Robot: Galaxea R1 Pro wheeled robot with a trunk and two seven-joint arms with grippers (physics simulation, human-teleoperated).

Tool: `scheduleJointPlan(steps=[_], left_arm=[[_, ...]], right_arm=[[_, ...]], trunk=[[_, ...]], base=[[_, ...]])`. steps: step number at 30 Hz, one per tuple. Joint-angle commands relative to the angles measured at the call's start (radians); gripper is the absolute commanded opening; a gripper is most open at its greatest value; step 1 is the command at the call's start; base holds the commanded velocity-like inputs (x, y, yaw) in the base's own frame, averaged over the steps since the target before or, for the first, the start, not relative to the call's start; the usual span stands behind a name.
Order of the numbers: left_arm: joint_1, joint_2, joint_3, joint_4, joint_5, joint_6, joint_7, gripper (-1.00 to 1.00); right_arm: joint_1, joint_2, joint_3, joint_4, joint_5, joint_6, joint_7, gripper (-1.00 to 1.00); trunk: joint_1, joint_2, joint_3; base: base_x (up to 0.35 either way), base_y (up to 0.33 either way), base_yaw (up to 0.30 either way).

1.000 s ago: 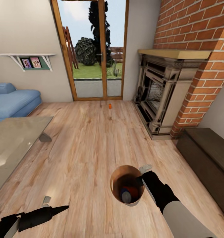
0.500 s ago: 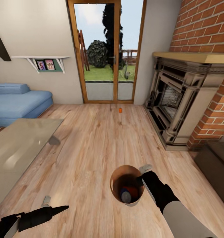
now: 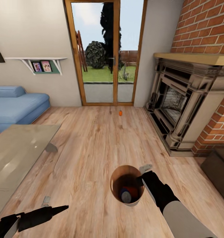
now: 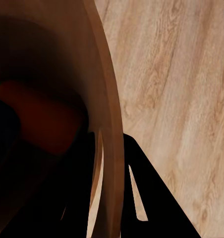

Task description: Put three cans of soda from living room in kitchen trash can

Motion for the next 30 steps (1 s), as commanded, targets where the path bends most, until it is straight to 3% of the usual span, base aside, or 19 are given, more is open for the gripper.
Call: scheduleJointPlan(steps=[1, 30], left_arm=[[0.0, 0.0, 0.0, 0.0, 0.0, 0.0, 0.0, 1.0], [0.0, 0.0, 0.0, 0.0, 0.0, 0.0, -0.001, 1.0]], right_arm=[[0.0, 0.0, -0.001, -0.001, -0.007, 0.0, 0.005, -1.0], [0.0, 0.0, -0.001, -0.001, -0.007, 0.0, 0.005, -1.0]], trunk=[[0.0, 0.0, 0.001], [0.0, 0.0, 0.035]], base=[[0.347, 0.133, -0.186], [0.347, 0.133, -0.195]])
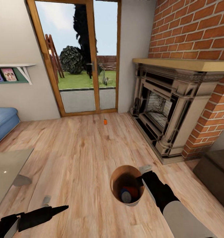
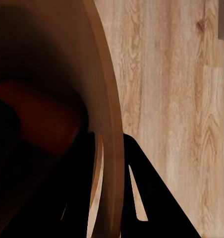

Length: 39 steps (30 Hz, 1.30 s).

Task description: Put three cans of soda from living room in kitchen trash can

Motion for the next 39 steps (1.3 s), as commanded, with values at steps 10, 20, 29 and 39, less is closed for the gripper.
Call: scheduleJointPlan(steps=[10, 20, 29, 39], left_arm=[[0.0, 0.0, 0.0, 0.0, 0.0, 0.0, 0.0, 1.0], [0.0, 0.001, 0.0, 0.0, 0.0, 0.0, 0.0, 1.0], [0.0, 0.001, 0.0, 0.0, 0.0, 0.0, 0.0, 1.0], [0.0, 0.001, 0.0, 0.0, 0.0, 0.0, 0.0, 1.0]], right_arm=[[0.0, 0.0, -0.001, -0.001, -0.006, 0.0, 0.005, -1.0], [0.0, 0.0, -0.001, 0.0, -0.006, 0.0, 0.005, -1.0], [0.0, 0.0, -0.001, 0.0, -0.006, 0.0, 0.005, -1.0], [0.0, 0.0, -0.001, 0.0, -0.006, 0.0, 0.005, -1.0]], trunk=[[0.0, 0.0, 0.012], [0.0, 0.0, 0.025], [0.0, 0.0, 0.036], [0.0, 0.0, 0.039]], base=[[0.347, 0.133, -0.185], [0.347, 0.141, -0.179], [0.337, 0.179, -0.176], [0.335, 0.186, -0.039]])
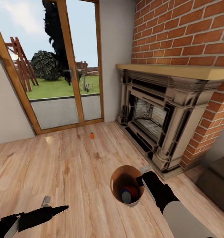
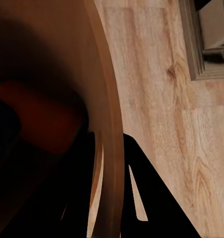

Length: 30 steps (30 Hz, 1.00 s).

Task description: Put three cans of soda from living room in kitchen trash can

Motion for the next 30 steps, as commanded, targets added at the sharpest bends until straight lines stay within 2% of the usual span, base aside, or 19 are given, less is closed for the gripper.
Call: scheduleJointPlan(steps=[1, 17, 30], left_arm=[[0.0, 0.0, 0.0, 0.0, 0.0, 0.0, 0.0, 1.0], [0.0, -0.001, 0.0, 0.0, 0.0, 0.0, 0.0, 1.0], [0.0, -0.001, 0.0, 0.0, 0.0, 0.0, 0.0, 1.0]], right_arm=[[-0.001, 0.0, -0.001, -0.001, -0.008, 0.0, 0.005, -1.0], [-0.001, 0.001, -0.001, 0.0, -0.009, 0.0, 0.007, -1.0], [-0.001, 0.001, -0.001, 0.004, -0.009, 0.0, 0.008, -1.0]], trunk=[[0.0, 0.0, 0.0], [0.0, 0.0, 0.0], [0.0, 0.0, 0.0]], base=[[0.335, 0.186, -0.003], [0.335, 0.186, -0.008], [0.329, 0.197, -0.175]])
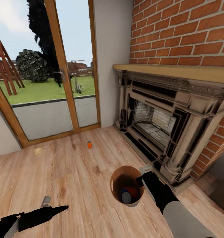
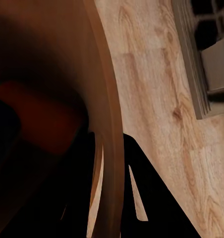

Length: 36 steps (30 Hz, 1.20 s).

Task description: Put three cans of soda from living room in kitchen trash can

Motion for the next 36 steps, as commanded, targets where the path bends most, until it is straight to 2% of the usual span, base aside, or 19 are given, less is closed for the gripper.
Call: scheduleJointPlan(steps=[1, 16, 28, 36], left_arm=[[0.0, 0.0, 0.0, 0.0, 0.0, 0.0, 0.0, 1.0], [0.0, 0.001, 0.0, 0.0, 0.0, 0.0, 0.0, 1.0], [0.0, 0.0, 0.0, 0.0, 0.0, 0.0, 0.0, 1.0], [0.0, 0.0, 0.0, 0.0, 0.0, 0.0, 0.0, 1.0]], right_arm=[[-0.001, 0.0, -0.001, -0.001, -0.013, -0.001, 0.005, -1.0], [-0.001, 0.001, -0.001, -0.001, -0.014, -0.001, 0.005, -1.0], [-0.001, 0.001, -0.001, -0.001, -0.015, -0.001, 0.005, -1.0], [-0.001, 0.003, -0.001, -0.001, -0.015, -0.001, 0.005, -1.0]], trunk=[[0.0, 0.0, 0.0], [0.0, 0.0, 0.001], [0.0, 0.0, 0.013], [0.0, 0.0, 0.015]], base=[[0.315, 0.223, -0.026], [0.309, 0.231, -0.011], [0.282, 0.256, -0.174], [0.251, 0.275, -0.043]])
